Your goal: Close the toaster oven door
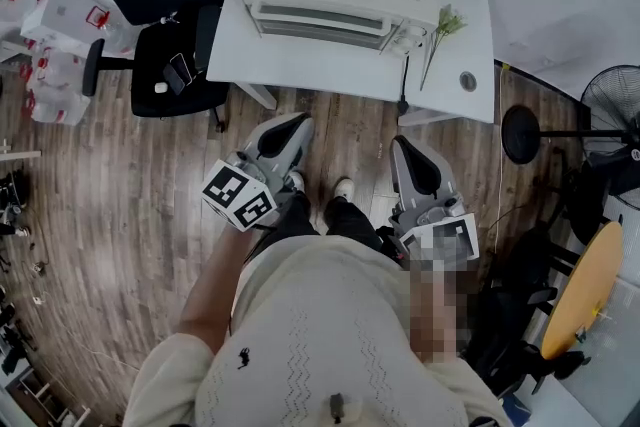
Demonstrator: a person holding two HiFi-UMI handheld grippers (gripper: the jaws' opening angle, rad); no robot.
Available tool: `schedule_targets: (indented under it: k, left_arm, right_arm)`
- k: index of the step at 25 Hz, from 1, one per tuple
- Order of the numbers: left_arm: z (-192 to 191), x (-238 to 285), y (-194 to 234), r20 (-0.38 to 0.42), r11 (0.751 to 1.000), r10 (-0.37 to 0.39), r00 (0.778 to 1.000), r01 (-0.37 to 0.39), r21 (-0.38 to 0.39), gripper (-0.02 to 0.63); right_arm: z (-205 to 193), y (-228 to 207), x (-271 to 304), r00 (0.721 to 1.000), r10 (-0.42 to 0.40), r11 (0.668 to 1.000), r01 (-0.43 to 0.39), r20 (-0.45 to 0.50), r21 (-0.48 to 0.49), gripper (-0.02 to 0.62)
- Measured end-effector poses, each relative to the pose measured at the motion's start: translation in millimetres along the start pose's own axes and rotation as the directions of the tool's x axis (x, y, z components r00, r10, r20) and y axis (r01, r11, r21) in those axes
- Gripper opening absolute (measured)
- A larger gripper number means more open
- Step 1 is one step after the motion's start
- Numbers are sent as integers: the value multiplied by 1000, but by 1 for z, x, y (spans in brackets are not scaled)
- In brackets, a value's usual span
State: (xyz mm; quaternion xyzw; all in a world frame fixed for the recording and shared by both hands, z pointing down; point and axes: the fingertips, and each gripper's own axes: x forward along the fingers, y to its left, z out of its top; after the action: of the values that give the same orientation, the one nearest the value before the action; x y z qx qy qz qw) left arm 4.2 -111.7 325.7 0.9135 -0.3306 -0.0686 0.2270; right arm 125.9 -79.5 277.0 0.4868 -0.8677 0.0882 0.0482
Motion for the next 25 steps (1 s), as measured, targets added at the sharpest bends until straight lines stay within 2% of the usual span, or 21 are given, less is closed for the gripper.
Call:
schedule_targets:
  k: [7,13,25]
  left_arm:
    - [9,-9,-10,14,997,9,1000,-10,82,2]
    - [13,-19,-12,38,999,15,999,-17,51,3]
    - [14,-19,-23,33,995,-4,999,1,104,3]
  right_arm:
    - [4,2,1,1000,8,1000,-8,19,-15,9]
    - [7,6,0,1000,16,1000,-15,26,-26,9]
    - [16,7,-6,998,24,998,-21,50,-51,9]
